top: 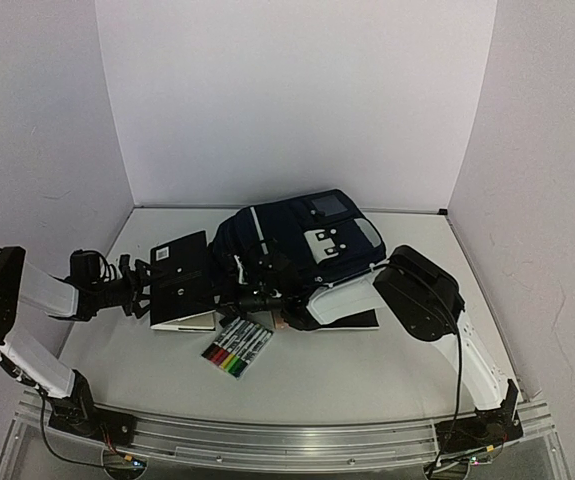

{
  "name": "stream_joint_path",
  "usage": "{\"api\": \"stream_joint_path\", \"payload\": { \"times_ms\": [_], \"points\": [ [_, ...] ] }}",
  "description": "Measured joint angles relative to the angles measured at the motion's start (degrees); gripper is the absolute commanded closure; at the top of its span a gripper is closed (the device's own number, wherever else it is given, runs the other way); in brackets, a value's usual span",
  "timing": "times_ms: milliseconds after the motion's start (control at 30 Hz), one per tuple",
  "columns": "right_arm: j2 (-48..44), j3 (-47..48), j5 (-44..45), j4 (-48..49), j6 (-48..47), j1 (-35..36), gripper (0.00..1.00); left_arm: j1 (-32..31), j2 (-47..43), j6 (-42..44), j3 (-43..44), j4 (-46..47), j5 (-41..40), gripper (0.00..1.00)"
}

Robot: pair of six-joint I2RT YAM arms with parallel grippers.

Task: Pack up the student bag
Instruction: Pick up the book from the center of the board.

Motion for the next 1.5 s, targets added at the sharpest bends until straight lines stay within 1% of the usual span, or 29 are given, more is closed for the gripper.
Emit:
{"api": "stream_joint_path", "payload": {
  "times_ms": [33,133,367,433,533,667,733,867,1000,1133,1233,1367,1433,1500],
  "points": [
    [-0.07,0.0,-0.28,0.45,0.24,-0.02,1.0,-0.01,0.22,-0.63,-0.16,1.56,0.79,0.26],
    [-0.08,0.0,-1.13,1.91,0.83,-0.15,1.0,0.0,0.37,-2.52,-0.51,6.4,2.86,0.4],
    [-0.3,-0.66,-2.67,3.69,1.65,-0.53,0.99,0.61,0.19,-5.82,-3.96,13.7,3.62,0.74],
    [-0.3,-1.46,-2.82,3.86,2.14,-0.51,0.93,0.52,-0.55,-6.5,-5.0,14.71,4.1,0.79],
    [-0.44,-2.25,-3.31,4.75,2.94,-0.51,0.73,0.5,-2.58,-6.7,-6.11,15.28,4.56,0.86],
    [-1.59,-3.16,-3.2,5.87,0.95,-0.45,0.58,0.5,-6.92,-7.81,-6.55,12.28,4.18,0.98],
    [-2.64,-3.68,-3.11,5.94,0.43,-0.24,0.51,0.5,-9.68,-7.82,-6.6,9.82,3.87,1.0],
    [-4.77,-5.13,-2.55,6.43,-1.27,-0.04,0.36,0.5,-17.41,-7.36,-6.5,3.46,2.44,1.0],
    [-8.36,-8.37,-0.91,6.13,-3.8,-0.03,0.27,0.85,-24.81,-5.97,-4.98,-5.46,0.57,1.0],
    [-14.02,-11.85,2.23,2.58,-9.23,-0.12,0.19,2.64,-28.73,-3.7,-0.83,-14.92,-1.19,1.0],
    [-19.38,-13.06,5.34,-2.27,-14.67,-0.38,0.16,5.12,-28.86,-2.9,2.55,-19.85,-2.3,1.0],
    [-25.97,-13.2,10.01,-9.39,-22.01,-1.11,0.1,7.7,-28.08,-2.17,6.51,-24.23,-2.76,1.0],
    [-28.39,-12.41,13.86,-15.32,-26.36,-1.63,0.08,8.64,-27.27,-1.52,8.45,-26.01,-2.78,1.0],
    [-29.18,-9.61,19.31,-22.79,-31.17,-2.05,0.07,9.42,-26.5,-0.75,9.94,-27.62,-2.76,1.0]
  ]
}}
